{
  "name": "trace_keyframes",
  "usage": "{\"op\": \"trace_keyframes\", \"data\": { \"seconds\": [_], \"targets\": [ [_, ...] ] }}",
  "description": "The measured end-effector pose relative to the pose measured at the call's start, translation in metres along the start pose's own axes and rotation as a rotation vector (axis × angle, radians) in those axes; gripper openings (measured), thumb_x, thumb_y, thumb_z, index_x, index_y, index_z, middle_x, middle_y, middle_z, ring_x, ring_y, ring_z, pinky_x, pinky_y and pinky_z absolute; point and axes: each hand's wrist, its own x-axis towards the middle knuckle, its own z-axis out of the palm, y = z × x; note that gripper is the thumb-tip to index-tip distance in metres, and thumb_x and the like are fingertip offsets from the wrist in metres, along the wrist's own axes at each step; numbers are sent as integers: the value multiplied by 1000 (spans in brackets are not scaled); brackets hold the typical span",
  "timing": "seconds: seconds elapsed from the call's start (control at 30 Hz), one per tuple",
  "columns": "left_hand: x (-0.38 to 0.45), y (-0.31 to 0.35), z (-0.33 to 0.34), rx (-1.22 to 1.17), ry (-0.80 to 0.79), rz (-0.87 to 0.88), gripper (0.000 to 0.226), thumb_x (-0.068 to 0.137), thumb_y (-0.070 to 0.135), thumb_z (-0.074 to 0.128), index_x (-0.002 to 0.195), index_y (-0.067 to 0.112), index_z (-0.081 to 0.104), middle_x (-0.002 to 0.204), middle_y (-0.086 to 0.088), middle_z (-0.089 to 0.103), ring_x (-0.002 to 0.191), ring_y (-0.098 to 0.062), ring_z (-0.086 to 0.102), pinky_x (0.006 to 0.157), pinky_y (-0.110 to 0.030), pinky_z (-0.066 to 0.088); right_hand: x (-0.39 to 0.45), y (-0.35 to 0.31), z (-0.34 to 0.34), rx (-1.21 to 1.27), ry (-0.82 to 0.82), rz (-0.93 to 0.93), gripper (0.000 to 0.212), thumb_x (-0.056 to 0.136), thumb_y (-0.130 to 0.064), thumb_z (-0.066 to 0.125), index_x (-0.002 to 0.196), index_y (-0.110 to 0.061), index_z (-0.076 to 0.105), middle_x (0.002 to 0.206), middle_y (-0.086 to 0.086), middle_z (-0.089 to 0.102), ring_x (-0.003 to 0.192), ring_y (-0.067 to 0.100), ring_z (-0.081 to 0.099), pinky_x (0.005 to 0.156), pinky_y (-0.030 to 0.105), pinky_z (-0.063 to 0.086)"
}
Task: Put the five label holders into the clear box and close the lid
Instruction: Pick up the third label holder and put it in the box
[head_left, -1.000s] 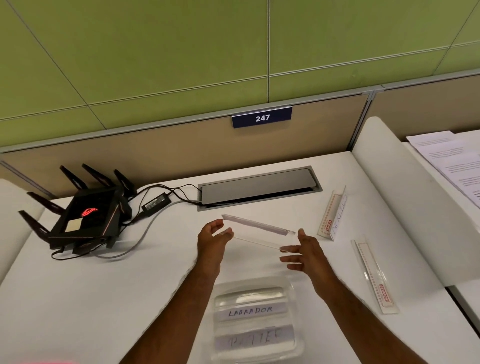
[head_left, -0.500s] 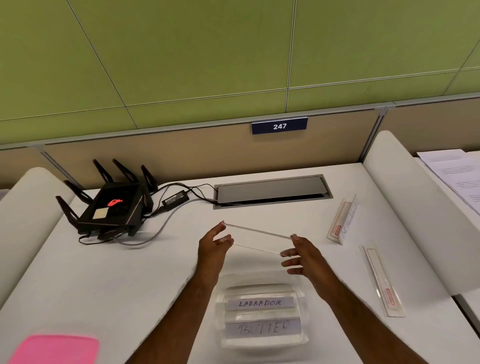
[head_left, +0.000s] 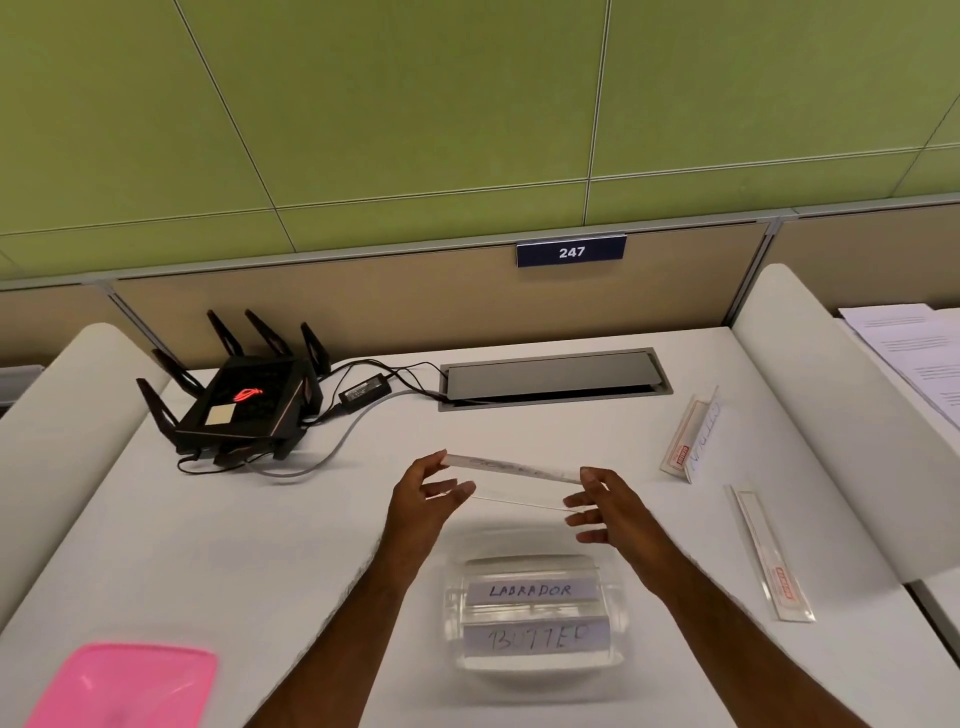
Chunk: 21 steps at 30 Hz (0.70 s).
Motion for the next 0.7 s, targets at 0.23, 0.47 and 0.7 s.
{"op": "trace_keyframes", "data": {
  "seconds": [0.23,0.47,0.7],
  "targets": [
    [-9,3,-12,-60,-4,23,47,70,55,85,111,38,68,107,24,70,94,-13,74,79,-31,62,-8,2,-1,-9,-19,-43,40,101,-39,53,138,-22,52,121,11,68,106,33,70,88,48,58],
    [-12,4,-21,-34,-66,25,48,78,33,86,122,37,65,118,14,67,96,-13,75,85,-27,59,-9,4,-10,-37,-48,-110,42,97,-30,62,138,-25,55,122,10,68,108,27,69,90,48,60],
    [-15,7,-33,4,-184,0,61,76,25,88,130,38,62,123,16,66,99,-10,74,76,-16,57,-6,8,-29,-328,-81,-199,56,75,-41,81,127,-34,60,111,-2,71,103,11,70,82,23,56]
  ]
}}
